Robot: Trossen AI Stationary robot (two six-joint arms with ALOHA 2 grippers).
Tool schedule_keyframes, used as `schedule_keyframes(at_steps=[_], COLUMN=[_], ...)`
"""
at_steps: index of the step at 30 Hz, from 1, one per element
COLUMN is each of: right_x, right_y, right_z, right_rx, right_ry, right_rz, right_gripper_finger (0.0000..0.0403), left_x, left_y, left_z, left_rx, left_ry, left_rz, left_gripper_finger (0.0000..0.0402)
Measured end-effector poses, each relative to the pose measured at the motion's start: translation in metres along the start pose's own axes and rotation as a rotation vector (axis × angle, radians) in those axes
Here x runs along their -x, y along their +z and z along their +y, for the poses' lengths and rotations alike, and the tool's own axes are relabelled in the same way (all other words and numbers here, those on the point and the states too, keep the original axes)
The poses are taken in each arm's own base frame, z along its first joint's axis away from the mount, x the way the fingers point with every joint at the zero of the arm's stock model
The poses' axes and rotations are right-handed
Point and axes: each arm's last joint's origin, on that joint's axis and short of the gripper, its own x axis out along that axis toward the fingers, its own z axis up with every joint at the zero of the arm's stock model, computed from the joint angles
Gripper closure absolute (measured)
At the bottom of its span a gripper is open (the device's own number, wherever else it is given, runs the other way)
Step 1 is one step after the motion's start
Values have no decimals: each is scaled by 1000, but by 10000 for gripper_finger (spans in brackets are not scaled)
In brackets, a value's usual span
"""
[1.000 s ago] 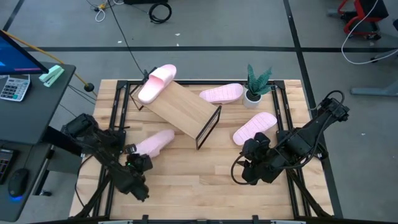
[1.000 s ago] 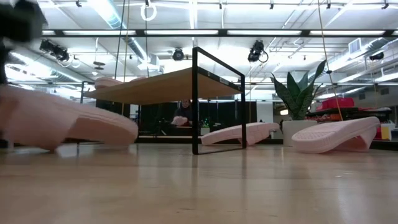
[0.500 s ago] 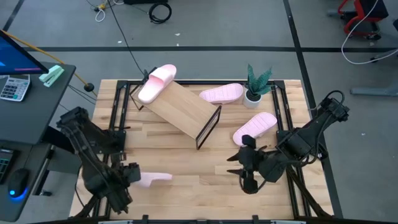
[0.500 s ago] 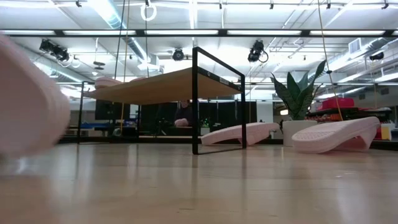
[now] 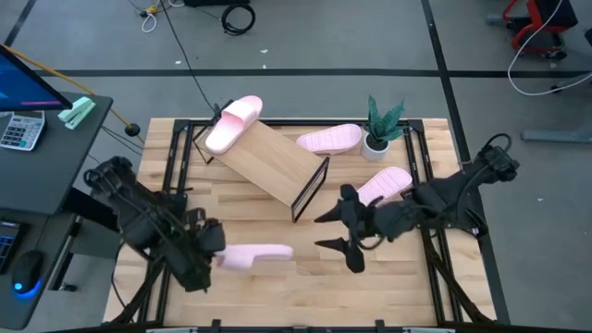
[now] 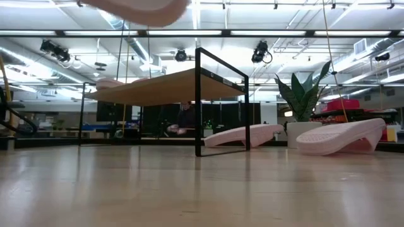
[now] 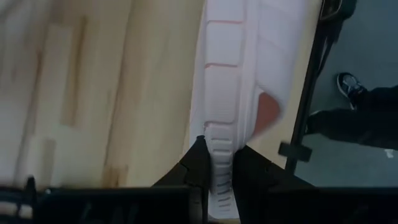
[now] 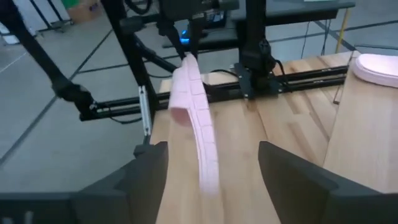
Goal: Pick and place slides into the shelf
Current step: Put the pink slipper on the shelf
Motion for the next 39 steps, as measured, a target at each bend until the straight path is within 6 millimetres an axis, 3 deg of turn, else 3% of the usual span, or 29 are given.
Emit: schedule_keyframes(at_steps=[9,16,32,39], right_x=[-19,-53,-126,-146], right_y=[10,13,15,2], right_z=[-17,-27,-33,-34], right_rx=[34,64,50,48], right_ry=[28,97,117,104], right_rz=[-33,-13,-6,48], right_gripper_finger=[146,160,98,98], left_x=[5,-1,-3,-3], left_y=[25,36,47,48], left_z=[16,25,32,32], left_rx=[-36,-44,-30,-28], left_ry=[-18,-4,0,-2], left_rz=[-49,-46,-71,-87], left_gripper_finger=[354,354,355,355])
